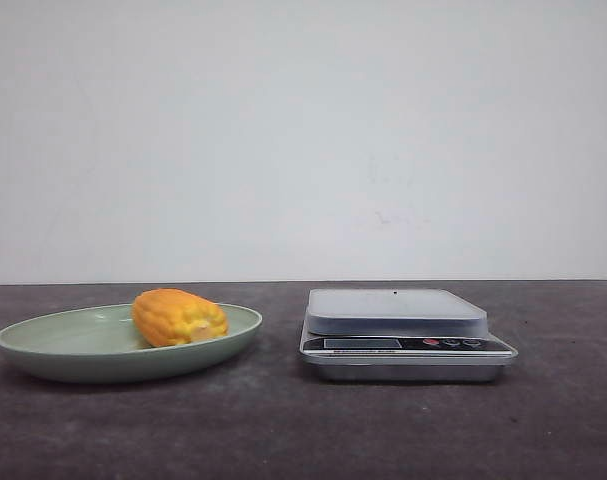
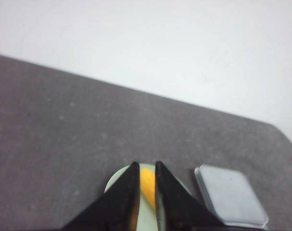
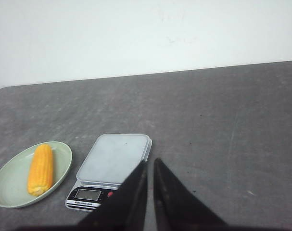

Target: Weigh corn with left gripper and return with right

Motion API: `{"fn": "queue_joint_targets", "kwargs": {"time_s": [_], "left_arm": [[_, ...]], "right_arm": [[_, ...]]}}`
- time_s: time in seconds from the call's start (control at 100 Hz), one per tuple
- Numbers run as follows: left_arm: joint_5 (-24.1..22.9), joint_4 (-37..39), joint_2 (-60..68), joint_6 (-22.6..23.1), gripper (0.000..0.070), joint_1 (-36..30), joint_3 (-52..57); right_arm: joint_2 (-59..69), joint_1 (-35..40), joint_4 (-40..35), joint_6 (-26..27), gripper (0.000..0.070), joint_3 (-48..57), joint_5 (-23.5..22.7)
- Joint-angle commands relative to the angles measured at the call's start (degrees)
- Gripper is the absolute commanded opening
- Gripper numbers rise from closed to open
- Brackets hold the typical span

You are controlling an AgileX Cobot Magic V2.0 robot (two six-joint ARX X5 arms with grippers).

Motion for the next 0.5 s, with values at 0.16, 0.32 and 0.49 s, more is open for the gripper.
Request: {"fn": "queue_joint_targets", "kwargs": {"time_s": [0.16,0.32,0.49], "left_arm": [[0.17,-0.13,0.09,-0.20,0.0006,-0.15,0.50],[0.17,-0.15,0.09,-0.20,0.0006,-0.15,0.50],[0.17,-0.13,0.09,-0.20,0.0006,-0.15,0.50]], "right_arm": [[-0.22,0.24,0.94,0.42,0.0012,0.44,0.17],[-0.22,0.24,1.99,0.42,0.0012,0.44,0.17],[-0.22,0.24,2.01,0.42,0.0012,0.44,0.17]]}}
